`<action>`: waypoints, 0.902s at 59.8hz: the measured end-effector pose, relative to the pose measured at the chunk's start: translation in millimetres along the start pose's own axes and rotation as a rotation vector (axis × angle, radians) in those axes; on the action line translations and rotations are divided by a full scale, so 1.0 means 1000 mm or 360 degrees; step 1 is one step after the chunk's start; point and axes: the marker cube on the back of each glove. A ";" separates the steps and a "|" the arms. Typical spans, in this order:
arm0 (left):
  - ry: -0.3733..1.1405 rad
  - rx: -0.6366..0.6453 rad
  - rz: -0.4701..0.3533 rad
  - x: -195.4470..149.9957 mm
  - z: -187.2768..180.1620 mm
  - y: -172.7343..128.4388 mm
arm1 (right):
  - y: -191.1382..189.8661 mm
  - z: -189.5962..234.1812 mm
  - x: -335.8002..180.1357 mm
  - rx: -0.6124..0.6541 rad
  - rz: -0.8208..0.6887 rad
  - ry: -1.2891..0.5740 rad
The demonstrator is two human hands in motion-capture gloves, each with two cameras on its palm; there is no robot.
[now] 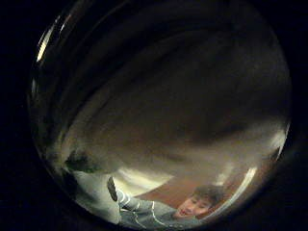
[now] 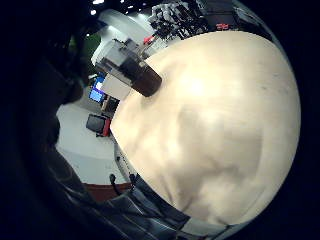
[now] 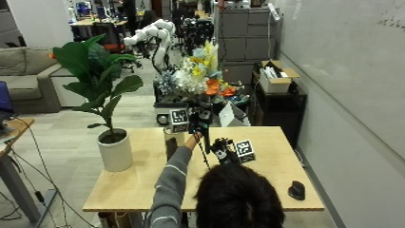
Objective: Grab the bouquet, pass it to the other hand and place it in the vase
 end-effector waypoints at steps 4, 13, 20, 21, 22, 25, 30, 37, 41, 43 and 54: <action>-0.0115 0.0044 -0.0171 0.010 -0.019 -0.019 | -0.010 -0.008 -0.002 0.0012 -0.0102 -0.0053; -0.0211 0.0184 -0.0033 0.047 -0.061 -0.065 | -0.035 -0.035 0.030 0.0131 0.0161 0.0223; -0.0282 0.0310 0.0016 0.051 -0.089 -0.100 | -0.053 -0.053 0.058 0.0231 0.0576 0.0349; -0.0289 0.0328 0.0023 0.051 -0.093 -0.105 | -0.054 -0.053 0.054 0.0230 0.0578 0.0317; -0.0293 0.0343 0.0027 0.050 -0.096 -0.110 | -0.056 -0.054 0.051 0.0228 0.0551 0.0279; -0.0296 0.0377 0.0021 0.054 -0.106 -0.119 | -0.064 -0.053 0.037 0.0204 0.0346 0.0118; -0.0317 0.0437 0.0054 0.048 -0.119 -0.139 | -0.076 -0.052 0.020 0.0171 0.0183 -0.0096; -0.0363 0.0482 0.0060 0.039 -0.130 -0.157 | -0.088 -0.055 0.026 0.0187 0.0081 0.0011; -0.0364 0.0480 0.0065 0.028 -0.132 -0.167 | -0.089 -0.053 0.025 0.0161 0.0076 -0.0053; -0.0377 0.0474 0.0061 0.024 -0.133 -0.169 | -0.089 -0.052 0.027 0.0138 0.0074 -0.0071; -0.0149 0.0398 0.0386 0.050 -0.124 -0.152 | -0.110 -0.051 0.085 0.0157 0.0230 0.0032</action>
